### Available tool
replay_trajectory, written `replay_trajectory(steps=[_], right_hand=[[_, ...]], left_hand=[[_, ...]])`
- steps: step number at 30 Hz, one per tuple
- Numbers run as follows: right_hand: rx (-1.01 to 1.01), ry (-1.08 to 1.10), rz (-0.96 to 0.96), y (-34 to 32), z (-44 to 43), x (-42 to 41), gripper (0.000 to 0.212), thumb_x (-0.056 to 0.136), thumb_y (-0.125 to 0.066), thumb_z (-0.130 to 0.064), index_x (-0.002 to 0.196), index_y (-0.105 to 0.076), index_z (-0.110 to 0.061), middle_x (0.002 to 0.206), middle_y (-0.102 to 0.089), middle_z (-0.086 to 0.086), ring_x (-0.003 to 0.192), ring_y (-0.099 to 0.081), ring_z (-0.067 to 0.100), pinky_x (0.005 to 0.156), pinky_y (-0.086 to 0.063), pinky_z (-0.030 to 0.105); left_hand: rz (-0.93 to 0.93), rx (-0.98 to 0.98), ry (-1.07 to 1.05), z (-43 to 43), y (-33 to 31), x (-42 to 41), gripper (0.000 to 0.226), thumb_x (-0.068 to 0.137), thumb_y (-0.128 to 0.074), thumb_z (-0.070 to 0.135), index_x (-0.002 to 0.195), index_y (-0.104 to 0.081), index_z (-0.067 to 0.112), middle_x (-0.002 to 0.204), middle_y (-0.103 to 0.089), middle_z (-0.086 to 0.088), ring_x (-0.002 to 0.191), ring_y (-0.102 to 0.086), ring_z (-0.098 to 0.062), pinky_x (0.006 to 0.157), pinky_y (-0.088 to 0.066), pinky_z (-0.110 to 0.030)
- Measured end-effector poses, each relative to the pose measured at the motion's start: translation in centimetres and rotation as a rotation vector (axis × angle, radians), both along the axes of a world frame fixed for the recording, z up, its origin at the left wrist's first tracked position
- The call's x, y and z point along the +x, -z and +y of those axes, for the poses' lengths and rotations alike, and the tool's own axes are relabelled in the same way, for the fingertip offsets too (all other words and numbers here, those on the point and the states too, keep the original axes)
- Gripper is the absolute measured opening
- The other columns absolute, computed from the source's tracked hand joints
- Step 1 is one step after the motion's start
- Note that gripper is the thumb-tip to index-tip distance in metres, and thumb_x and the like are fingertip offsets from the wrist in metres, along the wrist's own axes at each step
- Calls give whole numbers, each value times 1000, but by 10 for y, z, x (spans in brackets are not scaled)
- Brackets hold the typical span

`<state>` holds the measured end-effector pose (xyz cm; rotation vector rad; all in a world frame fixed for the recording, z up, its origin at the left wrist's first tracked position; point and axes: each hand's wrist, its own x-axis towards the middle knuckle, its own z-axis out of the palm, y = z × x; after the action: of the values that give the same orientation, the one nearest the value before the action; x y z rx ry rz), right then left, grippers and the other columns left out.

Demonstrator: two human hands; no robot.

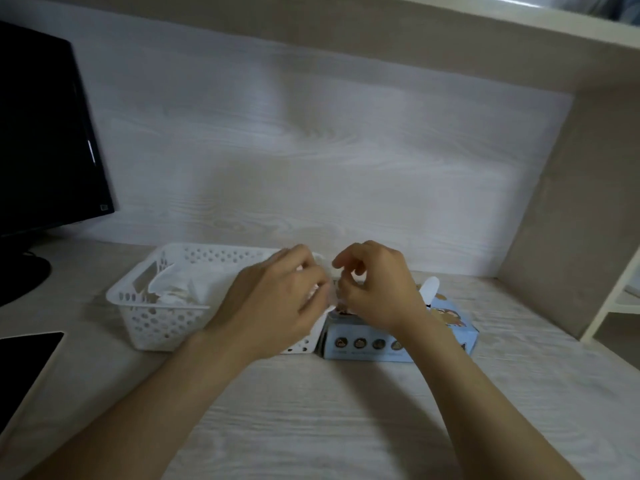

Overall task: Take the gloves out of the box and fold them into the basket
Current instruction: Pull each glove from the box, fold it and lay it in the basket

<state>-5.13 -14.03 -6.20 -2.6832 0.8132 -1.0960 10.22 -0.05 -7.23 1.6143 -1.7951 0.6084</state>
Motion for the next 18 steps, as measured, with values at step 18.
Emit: replay_trajectory(steps=[18], right_hand=[[-145,173,-85,36,-29,-43,24,100,-55,-35,94,-78,-31,82,-73,-8,73,-65,20,73,-55,44]], left_hand=[[-367,118,-114,-22,28,-35,45,103,-38,51,106,-75,26,98,-68,11,100,-52,-22,93,-43,-41]])
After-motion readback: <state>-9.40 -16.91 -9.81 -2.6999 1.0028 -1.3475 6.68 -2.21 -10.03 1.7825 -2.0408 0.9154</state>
